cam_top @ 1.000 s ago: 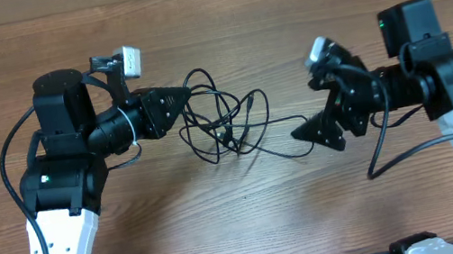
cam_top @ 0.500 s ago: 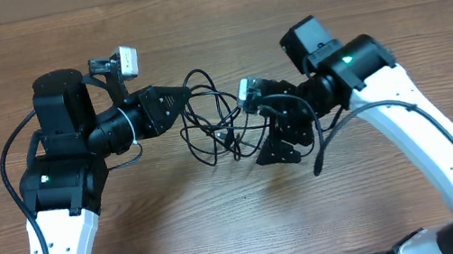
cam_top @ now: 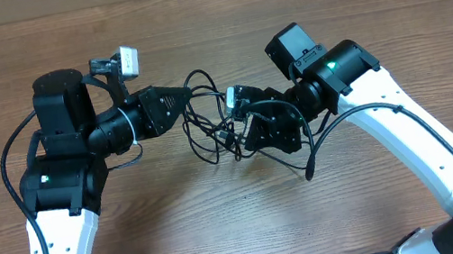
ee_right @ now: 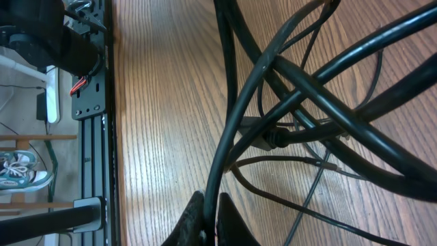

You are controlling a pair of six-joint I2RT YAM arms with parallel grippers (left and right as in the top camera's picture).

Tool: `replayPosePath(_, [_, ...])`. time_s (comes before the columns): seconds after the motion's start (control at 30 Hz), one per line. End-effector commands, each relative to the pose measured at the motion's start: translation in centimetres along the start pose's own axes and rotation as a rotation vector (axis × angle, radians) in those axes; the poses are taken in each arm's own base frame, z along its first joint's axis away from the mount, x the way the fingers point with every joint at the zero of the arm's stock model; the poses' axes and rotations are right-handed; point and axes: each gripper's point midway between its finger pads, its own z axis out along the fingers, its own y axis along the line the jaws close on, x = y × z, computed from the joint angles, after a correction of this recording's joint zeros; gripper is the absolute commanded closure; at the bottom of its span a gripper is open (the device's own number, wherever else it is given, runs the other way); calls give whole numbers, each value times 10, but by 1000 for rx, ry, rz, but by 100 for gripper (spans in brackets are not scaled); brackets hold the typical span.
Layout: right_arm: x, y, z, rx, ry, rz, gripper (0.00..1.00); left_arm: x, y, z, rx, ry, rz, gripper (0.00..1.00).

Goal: Untangle cables

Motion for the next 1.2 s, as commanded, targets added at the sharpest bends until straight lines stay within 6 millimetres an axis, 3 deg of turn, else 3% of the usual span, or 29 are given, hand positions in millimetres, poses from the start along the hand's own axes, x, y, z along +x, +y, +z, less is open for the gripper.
replayPosePath(0.0, [-3,2,0,-10,-8,1,96,-2,-8,-3,31,1,0,96])
replayPosePath(0.1, [-4,6,-4,-24,-13,118,96,-2,-8,-3,30,1,1,96])
replayPosePath(0.17, [-9,8,-16,-18,-31,192,96,-2,-7,-3,28,0,4,96])
replayPosePath(0.23, [-22,15,-41,-19,-91,200,96,-3,-5,-3,14,-8,5,96])
replayPosePath(0.33, [-43,17,-91,82,-204,240,96,-4,0,-3,-12,-14,92,96])
replayPosePath(0.4, [-57,21,-136,182,-312,254,96,-2,11,-3,-66,-15,86,96])
replayPosePath(0.5, [-60,20,-203,372,-474,321,96,-1,33,-6,-184,-31,51,96])
replayPosePath(0.53, [-54,16,-228,466,-529,370,96,-1,38,-7,-215,-36,44,96])
replayPosePath(0.63, [-36,21,-277,635,-640,450,96,-3,50,-10,-284,-52,33,96])
replayPosePath(0.8, [18,33,-343,964,-722,590,96,-7,63,-14,-357,-80,30,96])
replayPosePath(1.0, [90,12,-383,1200,-726,916,96,-9,68,-17,-394,-77,106,96])
replayPosePath(1.17, [130,-5,-424,1308,-832,1081,96,-14,95,-31,-565,-121,94,96])
